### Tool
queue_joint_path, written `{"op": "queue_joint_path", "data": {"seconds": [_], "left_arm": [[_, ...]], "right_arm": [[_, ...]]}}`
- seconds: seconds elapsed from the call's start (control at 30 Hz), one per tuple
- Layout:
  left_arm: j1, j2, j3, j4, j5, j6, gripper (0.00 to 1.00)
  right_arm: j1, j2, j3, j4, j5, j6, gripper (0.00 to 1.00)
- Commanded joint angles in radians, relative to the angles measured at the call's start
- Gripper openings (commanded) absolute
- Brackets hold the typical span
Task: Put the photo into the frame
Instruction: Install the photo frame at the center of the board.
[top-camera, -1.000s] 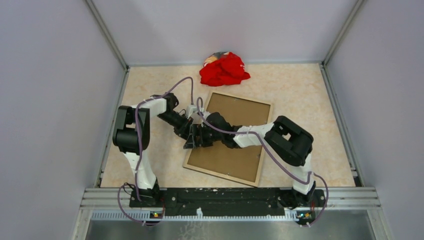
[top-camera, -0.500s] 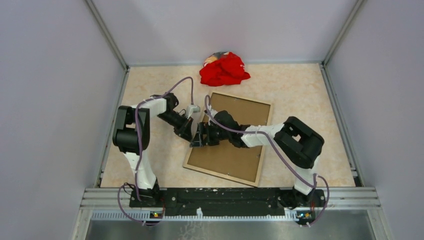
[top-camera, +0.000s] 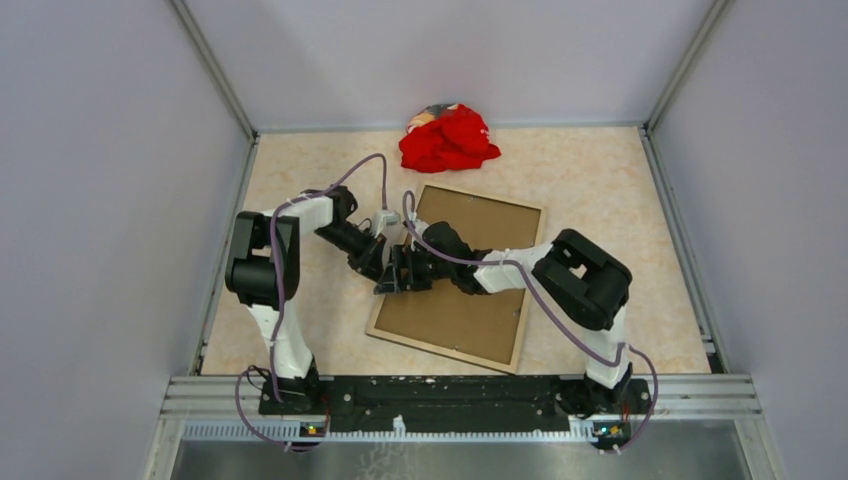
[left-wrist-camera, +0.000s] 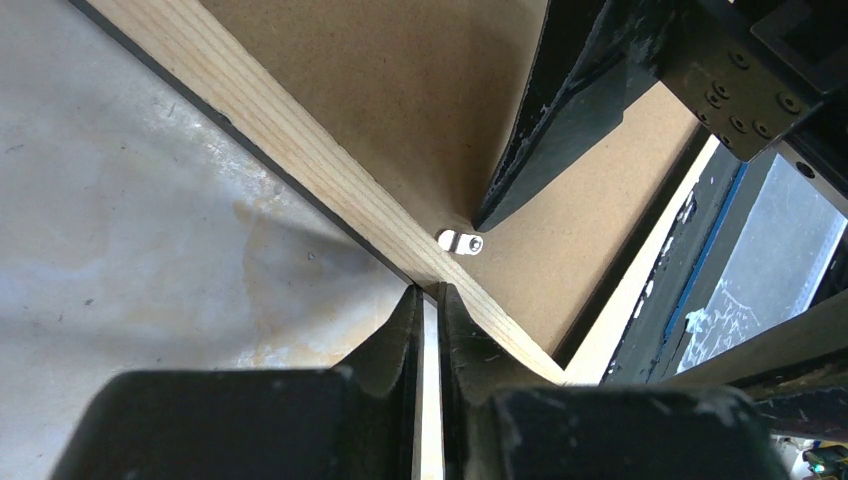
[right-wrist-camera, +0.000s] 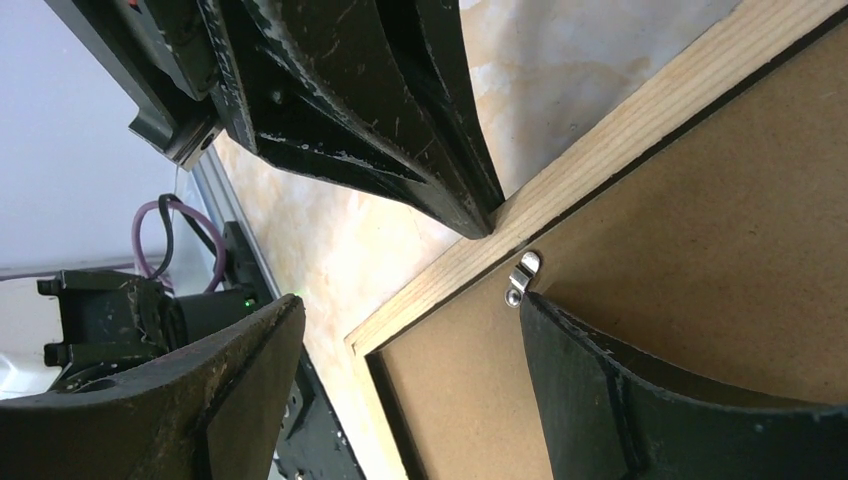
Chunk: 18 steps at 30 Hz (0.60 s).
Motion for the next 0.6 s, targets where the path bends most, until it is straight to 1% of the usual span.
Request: {"op": "queue_joint_path", "data": {"seconds": [0.0,0.57], "left_arm": [[-0.018,0.007,-0.013,0.059,-0.029,0.057,0.1],[-0.018,0.007,-0.011,0.053,-0.034,0.067,0.1]], "right_arm": [[0.002,0.033,0.027,0.009,-0.004,0.002,0.79],[0.006,0.069,0.046,0.032,-0.019,0.035,0.78]]}}
